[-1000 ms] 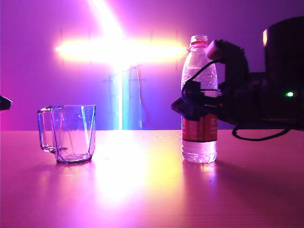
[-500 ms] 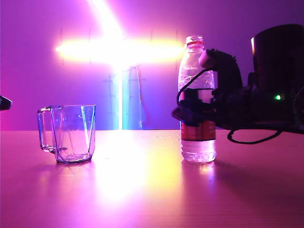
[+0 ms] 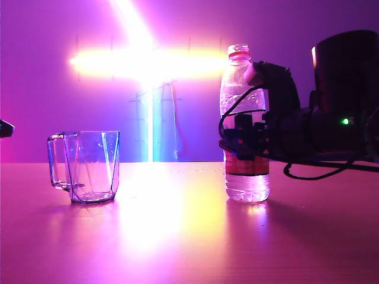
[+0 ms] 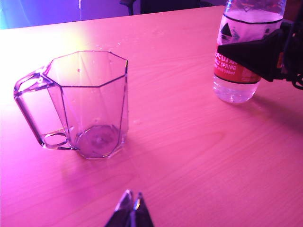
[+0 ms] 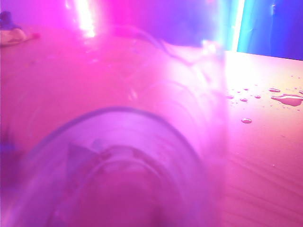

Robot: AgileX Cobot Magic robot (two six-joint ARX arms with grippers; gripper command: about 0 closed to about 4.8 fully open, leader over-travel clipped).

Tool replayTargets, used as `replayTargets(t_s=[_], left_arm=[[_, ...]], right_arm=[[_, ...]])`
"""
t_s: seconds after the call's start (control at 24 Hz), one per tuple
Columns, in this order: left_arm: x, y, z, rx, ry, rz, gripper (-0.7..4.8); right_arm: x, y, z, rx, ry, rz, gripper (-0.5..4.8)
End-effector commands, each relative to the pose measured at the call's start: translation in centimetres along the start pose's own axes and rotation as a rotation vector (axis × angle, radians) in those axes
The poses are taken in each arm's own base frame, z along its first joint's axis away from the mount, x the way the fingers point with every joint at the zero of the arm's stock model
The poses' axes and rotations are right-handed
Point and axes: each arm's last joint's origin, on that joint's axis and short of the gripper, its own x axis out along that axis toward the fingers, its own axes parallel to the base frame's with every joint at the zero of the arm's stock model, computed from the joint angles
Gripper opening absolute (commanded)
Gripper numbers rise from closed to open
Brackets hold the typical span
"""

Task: Pick up the mineral water bottle on the table and pour water into the mug until it's half full.

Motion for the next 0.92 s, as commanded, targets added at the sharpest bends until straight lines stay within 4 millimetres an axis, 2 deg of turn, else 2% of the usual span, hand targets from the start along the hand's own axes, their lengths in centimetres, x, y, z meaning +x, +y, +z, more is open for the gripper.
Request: replayTargets(t_s=[0.04, 0.21, 0.29, 0.42, 0.67, 0.92], left_arm=[[0.0, 0.1, 0.2, 0.002, -0.016, 0.006, -0.02], [-0.2, 1.0, 0.4, -0.012, -0.033, 0.083, -0.02], [-0.5, 1.6, 0.6, -0.021, -0.071, 0.152, -0.02], [-1.0, 2.1, 1.0, -0.024, -0.123, 0.210, -0.02], [-1.0, 2.1, 1.0, -0.023, -0.133, 0.207, -0.02], [-1.0, 2.1, 1.0, -0.023, -0.132, 0.207, -0.02]], right_arm=[[0.0, 0.1, 0.5, -0.040, -0.027, 0.004, 2.19], [0.4, 0.4, 1.6, -0.145, -0.045, 0.012, 2.19], [1.6, 0.6, 2.9, -0.202, -0.033, 0.022, 2.19], [3.9, 1.9, 4.6, -0.386, 0.005, 0.061, 2.19], [8.4, 4.2, 7.9, -0.695, 0.124, 0.148, 2.20], [10.1, 5.4, 9.1, -0.956, 0.140, 0.116, 2.20]])
